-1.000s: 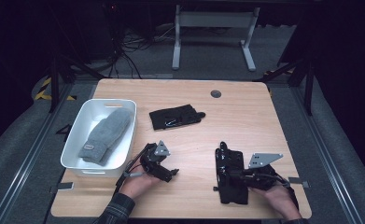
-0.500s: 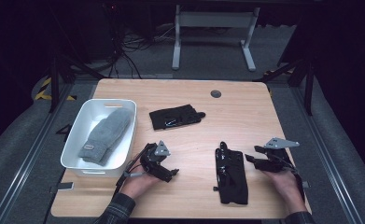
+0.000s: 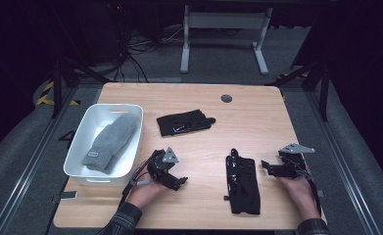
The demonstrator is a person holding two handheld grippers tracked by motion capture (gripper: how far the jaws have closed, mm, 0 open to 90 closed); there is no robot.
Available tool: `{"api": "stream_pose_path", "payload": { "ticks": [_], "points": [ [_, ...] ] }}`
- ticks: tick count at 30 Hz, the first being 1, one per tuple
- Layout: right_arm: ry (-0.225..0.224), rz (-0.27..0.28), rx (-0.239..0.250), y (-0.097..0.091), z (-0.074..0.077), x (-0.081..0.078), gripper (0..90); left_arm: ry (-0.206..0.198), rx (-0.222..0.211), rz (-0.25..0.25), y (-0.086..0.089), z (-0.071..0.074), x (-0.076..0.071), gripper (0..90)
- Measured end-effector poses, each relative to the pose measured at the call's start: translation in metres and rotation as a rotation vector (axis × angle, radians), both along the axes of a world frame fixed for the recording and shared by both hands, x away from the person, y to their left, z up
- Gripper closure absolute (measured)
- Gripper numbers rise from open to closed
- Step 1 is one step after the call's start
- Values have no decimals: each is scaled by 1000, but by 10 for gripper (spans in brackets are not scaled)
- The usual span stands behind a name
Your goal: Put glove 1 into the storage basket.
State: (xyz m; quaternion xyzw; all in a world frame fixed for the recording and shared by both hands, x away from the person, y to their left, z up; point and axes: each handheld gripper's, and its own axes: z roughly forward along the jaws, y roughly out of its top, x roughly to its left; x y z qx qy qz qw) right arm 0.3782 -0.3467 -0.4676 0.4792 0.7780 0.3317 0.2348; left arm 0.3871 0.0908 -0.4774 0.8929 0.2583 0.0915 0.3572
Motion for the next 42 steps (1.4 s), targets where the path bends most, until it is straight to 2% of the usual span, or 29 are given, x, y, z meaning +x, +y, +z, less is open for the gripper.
{"api": "stream_pose_path", "payload": {
  "ticks": [2, 5, 6, 9, 12, 13, 15, 16, 18, 19, 20, 21, 22, 23, 26, 28, 30, 34, 36, 37, 42],
  "points": [
    [13, 0, 14, -1, 0, 1, 138, 3, -2, 2, 0, 1, 2, 6],
    [16, 4, 14, -1, 0, 1, 131, 3, 3, 14, -1, 3, 5, 84],
    [17, 3, 13, -1, 0, 1, 127, 2, 2, 24, -1, 4, 7, 84],
    [17, 3, 13, -1, 0, 1, 126, -30, -4, 46, 0, 10, 11, 204],
    [17, 3, 13, -1, 0, 1, 126, -30, -29, 75, 2, 17, 18, 393],
    [17, 3, 13, -1, 0, 1, 126, -32, -36, 91, 3, 21, 20, 531],
    [17, 3, 13, -1, 0, 1, 126, -35, -34, 97, 4, 23, 22, 646],
    [17, 3, 13, -1, 0, 1, 126, -50, -34, 102, 4, 28, 25, 703],
    [17, 3, 12, -1, 0, 1, 126, -46, -40, 110, 4, 30, 27, 827],
    [17, 3, 14, -1, 0, 1, 127, -31, -45, 117, 4, 32, 31, 827],
    [17, 3, 13, -1, 0, 1, 127, -29, -43, 118, 4, 34, 34, 889],
    [17, 3, 13, -1, 0, 1, 126, -24, -54, 125, 3, 35, 37, 899],
    [17, 3, 13, -1, 0, 1, 127, -2, -53, 127, 3, 37, 42, 900],
    [17, 3, 13, -1, 0, 1, 127, -2, -53, 127, 3, 37, 42, 900],
    [17, 3, 13, -1, 0, 1, 127, 25, -55, 130, -1, 40, 56, 900],
    [17, 2, 13, -1, 0, 1, 127, 21, -39, 141, -5, 42, 63, 900],
    [17, 3, 14, -1, 0, 1, 128, 25, -44, 137, -9, 45, 71, 900],
    [17, 1, 13, -1, 0, 1, 129, 4, -34, 167, -16, 53, 88, 900],
    [17, 1, 13, -1, 0, 1, 130, 6, -37, 174, -17, 55, 93, 900],
    [17, 1, 13, -1, 0, 1, 130, 13, -41, 183, -18, 58, 102, 900],
    [17, 0, 14, -1, 0, 1, 131, 24, -41, 206, -24, 60, 122, 900]
  ]
}}
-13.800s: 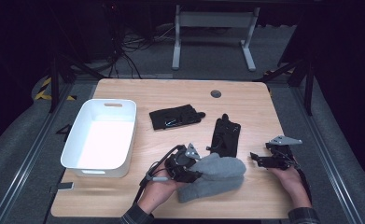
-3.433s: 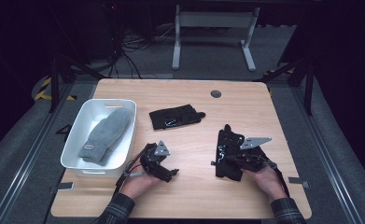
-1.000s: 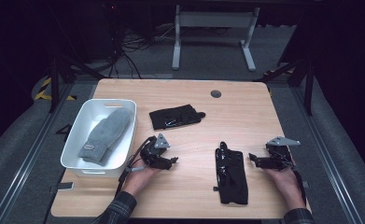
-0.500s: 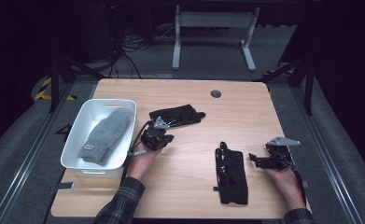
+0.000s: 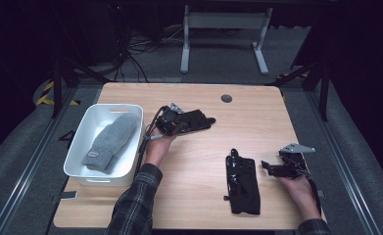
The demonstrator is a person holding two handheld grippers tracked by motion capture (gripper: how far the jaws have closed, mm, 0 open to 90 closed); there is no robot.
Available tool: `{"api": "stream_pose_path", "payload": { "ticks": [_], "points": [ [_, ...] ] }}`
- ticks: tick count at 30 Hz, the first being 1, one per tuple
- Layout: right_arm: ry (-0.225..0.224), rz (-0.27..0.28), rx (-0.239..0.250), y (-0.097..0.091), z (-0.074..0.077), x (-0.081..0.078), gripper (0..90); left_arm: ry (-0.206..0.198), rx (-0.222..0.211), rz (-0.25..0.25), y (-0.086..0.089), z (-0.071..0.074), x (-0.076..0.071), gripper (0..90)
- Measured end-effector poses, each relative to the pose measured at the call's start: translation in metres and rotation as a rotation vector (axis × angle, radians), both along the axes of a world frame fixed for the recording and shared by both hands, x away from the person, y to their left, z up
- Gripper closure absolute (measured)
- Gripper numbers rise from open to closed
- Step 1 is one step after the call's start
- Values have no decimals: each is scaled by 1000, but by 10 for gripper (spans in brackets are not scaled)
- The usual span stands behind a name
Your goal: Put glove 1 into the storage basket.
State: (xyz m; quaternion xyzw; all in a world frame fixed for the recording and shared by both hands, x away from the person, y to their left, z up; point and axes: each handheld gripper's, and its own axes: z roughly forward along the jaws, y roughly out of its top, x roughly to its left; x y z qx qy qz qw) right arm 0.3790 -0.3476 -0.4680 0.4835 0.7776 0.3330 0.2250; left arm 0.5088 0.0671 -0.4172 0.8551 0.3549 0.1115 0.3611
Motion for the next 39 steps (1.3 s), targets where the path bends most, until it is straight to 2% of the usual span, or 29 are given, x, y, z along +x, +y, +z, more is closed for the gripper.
{"api": "stream_pose_path", "payload": {
  "ticks": [5, 9, 15, 18, 21, 31, 34, 39],
  "points": [
    [0, 0, 0, 0, 0, 0, 132, 7, 38, -5, -7, -6, 13, 900],
    [0, 0, 0, 0, 0, 0, 132, 31, 50, -25, -10, -16, 18, 900],
    [0, 0, 0, 0, 0, 0, 132, 77, 78, -24, -13, -32, 21, 900],
    [0, -1, 1, 0, 0, 0, 132, 79, 56, -21, -12, -34, 19, 900],
    [0, -1, 1, 0, 0, 0, 132, 95, 40, -37, -11, -34, 15, 900],
    [0, -1, 1, 0, 0, 0, 132, 116, 38, -99, -19, -34, -6, 900],
    [-1, -2, 1, 0, 0, 0, 132, 120, 38, -124, -22, -34, -19, 900],
    [-1, 0, 0, 0, 0, 0, 132, 131, 13, -141, -24, -35, -33, 900]
  ]
}}
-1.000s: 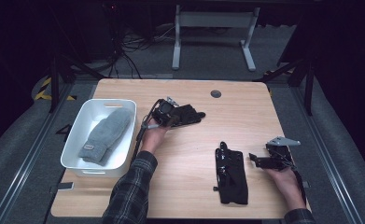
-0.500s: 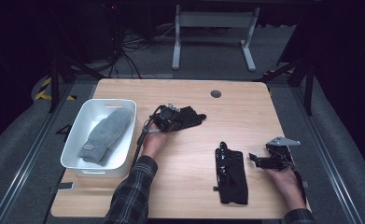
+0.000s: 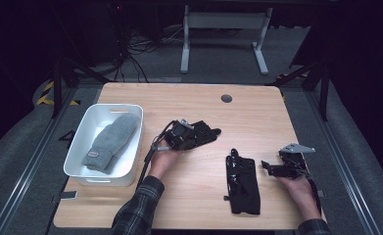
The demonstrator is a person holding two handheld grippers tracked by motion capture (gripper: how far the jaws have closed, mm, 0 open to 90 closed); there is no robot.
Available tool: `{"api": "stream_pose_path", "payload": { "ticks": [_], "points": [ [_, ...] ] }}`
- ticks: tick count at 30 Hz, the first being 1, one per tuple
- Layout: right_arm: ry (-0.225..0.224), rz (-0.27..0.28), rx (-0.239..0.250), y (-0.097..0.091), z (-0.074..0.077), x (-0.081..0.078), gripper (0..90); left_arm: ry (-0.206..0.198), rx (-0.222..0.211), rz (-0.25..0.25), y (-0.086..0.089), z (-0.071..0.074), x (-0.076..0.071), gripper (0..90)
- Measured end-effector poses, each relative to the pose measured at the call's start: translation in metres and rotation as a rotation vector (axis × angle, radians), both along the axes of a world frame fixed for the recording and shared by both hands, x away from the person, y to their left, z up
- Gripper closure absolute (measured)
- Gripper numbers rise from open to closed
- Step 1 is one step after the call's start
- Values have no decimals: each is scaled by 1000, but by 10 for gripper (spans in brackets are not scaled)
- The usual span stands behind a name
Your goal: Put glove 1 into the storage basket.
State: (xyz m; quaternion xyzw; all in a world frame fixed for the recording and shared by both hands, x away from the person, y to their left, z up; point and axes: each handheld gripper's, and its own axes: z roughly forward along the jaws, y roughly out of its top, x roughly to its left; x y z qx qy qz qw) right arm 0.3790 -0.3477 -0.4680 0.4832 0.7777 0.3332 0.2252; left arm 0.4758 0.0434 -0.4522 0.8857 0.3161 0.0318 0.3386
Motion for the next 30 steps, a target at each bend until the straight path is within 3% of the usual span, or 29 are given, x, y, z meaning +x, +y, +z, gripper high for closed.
{"api": "stream_pose_path", "payload": {
  "ticks": [7, 20, 25, 30],
  "points": [
    [-1, -1, 0, 0, 0, 0, 132, 9, -22, -31, -7, -1, -23, 900],
    [-1, -2, 1, 0, 0, 0, 132, 14, -23, -98, -23, -1, -58, 900],
    [0, 0, 0, 0, 0, 0, 132, 12, -39, -109, -24, 3, -61, 900],
    [-1, -1, 0, 0, 0, 0, 132, -25, -35, -94, -18, 19, -53, 900]
  ]
}}
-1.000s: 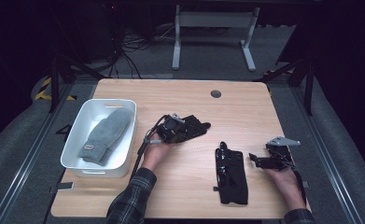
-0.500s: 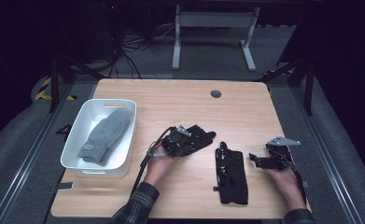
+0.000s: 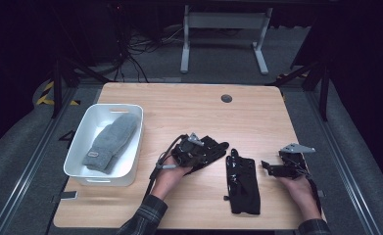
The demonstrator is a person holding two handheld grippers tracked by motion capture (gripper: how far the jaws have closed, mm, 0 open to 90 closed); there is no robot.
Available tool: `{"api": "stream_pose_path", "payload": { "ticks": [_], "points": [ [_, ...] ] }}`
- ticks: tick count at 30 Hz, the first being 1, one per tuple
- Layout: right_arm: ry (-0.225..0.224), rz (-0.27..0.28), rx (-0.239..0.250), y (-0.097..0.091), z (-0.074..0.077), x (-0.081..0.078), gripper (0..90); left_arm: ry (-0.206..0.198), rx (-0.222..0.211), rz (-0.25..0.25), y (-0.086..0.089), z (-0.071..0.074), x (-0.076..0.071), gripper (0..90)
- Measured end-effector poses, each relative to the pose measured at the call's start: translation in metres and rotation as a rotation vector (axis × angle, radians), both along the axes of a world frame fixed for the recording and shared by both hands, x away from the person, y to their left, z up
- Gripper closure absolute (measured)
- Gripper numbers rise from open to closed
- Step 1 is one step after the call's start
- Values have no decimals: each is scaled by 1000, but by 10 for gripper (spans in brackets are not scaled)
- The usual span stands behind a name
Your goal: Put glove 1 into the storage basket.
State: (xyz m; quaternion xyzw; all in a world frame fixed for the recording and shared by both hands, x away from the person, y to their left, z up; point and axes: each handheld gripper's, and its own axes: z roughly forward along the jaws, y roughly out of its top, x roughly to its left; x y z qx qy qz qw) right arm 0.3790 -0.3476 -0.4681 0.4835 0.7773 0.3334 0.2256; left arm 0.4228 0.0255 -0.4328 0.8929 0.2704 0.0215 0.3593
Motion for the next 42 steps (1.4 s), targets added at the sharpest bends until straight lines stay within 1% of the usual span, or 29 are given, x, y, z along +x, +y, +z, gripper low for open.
{"api": "stream_pose_path", "payload": {
  "ticks": [2, 3, 5, 7, 8, 9, 11, 14, 15, 16, 17, 18, 19, 23, 24, 27, 32, 34, 35, 37, 39, 40, 41, 42],
  "points": [
    [1, 1, 0, 0, 0, 0, 132, -10, 8, 18, 5, 4, 7, 900],
    [1, 1, 0, 0, 0, 0, 132, -16, 7, 37, 9, 5, 13, 900],
    [0, 0, 0, 0, 0, 0, 132, -19, 30, 54, 13, 5, 21, 900],
    [0, -1, 1, 0, 0, 0, 132, -17, 41, 70, 18, 5, 28, 900],
    [0, -1, 1, 0, 0, 0, 132, -17, 41, 70, 18, 5, 28, 900],
    [0, -1, 1, 0, 0, 0, 132, -8, 48, 83, 21, 2, 34, 900],
    [0, -1, 1, 0, 0, 0, 132, 6, 60, 93, 24, -3, 39, 900],
    [0, -1, 1, 0, 0, 0, 132, 26, 83, 94, 25, -11, 41, 900],
    [0, -1, 1, 0, 0, 0, 132, 26, 83, 94, 25, -11, 41, 900],
    [0, -1, 1, 0, 0, 0, 132, 30, 92, 92, 25, -13, 41, 900],
    [0, -1, 1, 0, 0, 0, 132, 35, 94, 85, 25, -17, 38, 900],
    [0, -1, 1, 0, 0, 0, 132, 42, 82, 85, 26, -18, 36, 900],
    [0, -1, 1, 0, 0, 0, 132, 42, 82, 85, 26, -18, 36, 900],
    [0, -1, 1, 0, 0, 0, 132, 51, 86, 59, 29, -17, 25, 900],
    [0, -1, 1, 0, 0, 0, 132, 58, 83, 55, 29, -17, 21, 900],
    [0, -1, 1, 0, 0, 0, 132, 62, 94, 32, 32, -17, 12, 900],
    [0, -2, 1, 0, 0, 0, 132, 89, 76, -10, 37, -18, -6, 900],
    [-1, -1, 1, 0, 0, 0, 132, 93, 74, -23, 39, -18, -11, 900],
    [-1, -1, 1, 0, 0, 0, 132, 93, 74, -23, 39, -18, -11, 900],
    [0, 0, 1, 0, 0, 0, 132, 92, 75, -31, 41, -18, -18, 900],
    [-1, 0, 1, 0, 0, 0, 132, 103, 59, -47, 43, -20, -23, 900],
    [-1, 0, 1, 0, 0, 0, 132, 114, 39, -59, 44, -21, -29, 900],
    [-1, 0, 1, 0, 0, 0, 132, 114, 39, -59, 44, -21, -29, 900],
    [-1, 0, 1, 0, 0, 0, 132, 121, 37, -77, 44, -21, -35, 900]
  ]
}}
